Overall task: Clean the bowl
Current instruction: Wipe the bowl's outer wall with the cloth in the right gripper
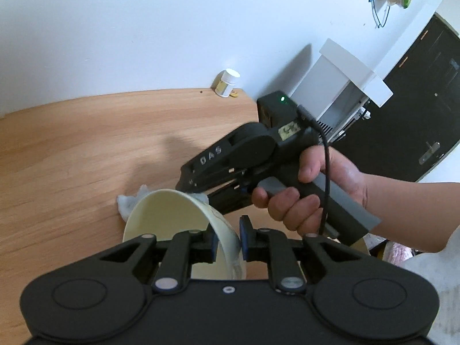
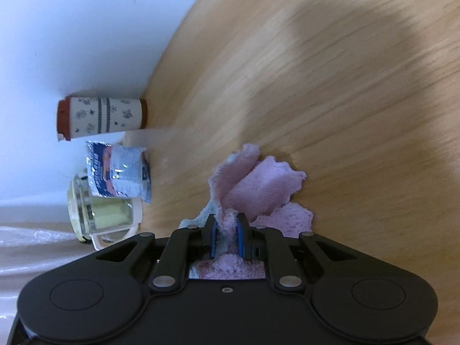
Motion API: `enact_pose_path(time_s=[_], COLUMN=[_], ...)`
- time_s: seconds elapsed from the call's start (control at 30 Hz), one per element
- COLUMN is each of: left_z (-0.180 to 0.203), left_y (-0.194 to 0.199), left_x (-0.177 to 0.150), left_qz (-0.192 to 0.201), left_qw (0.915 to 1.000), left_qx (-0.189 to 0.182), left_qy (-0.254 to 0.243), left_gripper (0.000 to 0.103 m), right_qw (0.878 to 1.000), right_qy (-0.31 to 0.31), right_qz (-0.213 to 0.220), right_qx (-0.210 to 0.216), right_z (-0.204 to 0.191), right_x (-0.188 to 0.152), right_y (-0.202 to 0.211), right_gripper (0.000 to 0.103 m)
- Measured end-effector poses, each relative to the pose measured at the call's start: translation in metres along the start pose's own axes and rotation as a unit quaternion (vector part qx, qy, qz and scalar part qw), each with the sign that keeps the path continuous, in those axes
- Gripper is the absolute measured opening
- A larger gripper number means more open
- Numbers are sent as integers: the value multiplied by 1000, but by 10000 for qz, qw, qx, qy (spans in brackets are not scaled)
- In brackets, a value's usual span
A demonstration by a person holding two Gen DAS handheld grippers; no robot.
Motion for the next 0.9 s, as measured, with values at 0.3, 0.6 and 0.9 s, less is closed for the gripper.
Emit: enact_pose_path(time_s=[0.3,0.6,0.9], left_z=[4,-4,-11], left_y=[-9,-19,-37], left_x=[1,1,3], left_qz=[-116,-159,-155], left_qw=[9999,9997,9984], left_qx=[-51,124,475], left_qy=[-66,128,279], left_gripper=[14,11,10], right_qw=[9977,9959,9917], right_qy=[508,431,355], right_qz=[-10,266,855], right_qx=[453,752,892], right_z=[-41,-41,-31], right_x=[5,1,6], right_y=[13,30,74], right_gripper=[16,16,15])
Point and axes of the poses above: each gripper's, at about its wrist camera, not at the fingertips, and y roughly against the way its jaws point, z to its right, x to its top, the point moved 3 cm from there along -y, roughly the way its jaws point, and after that the axes turned 6 degrees about x, right-handed, at the moved point
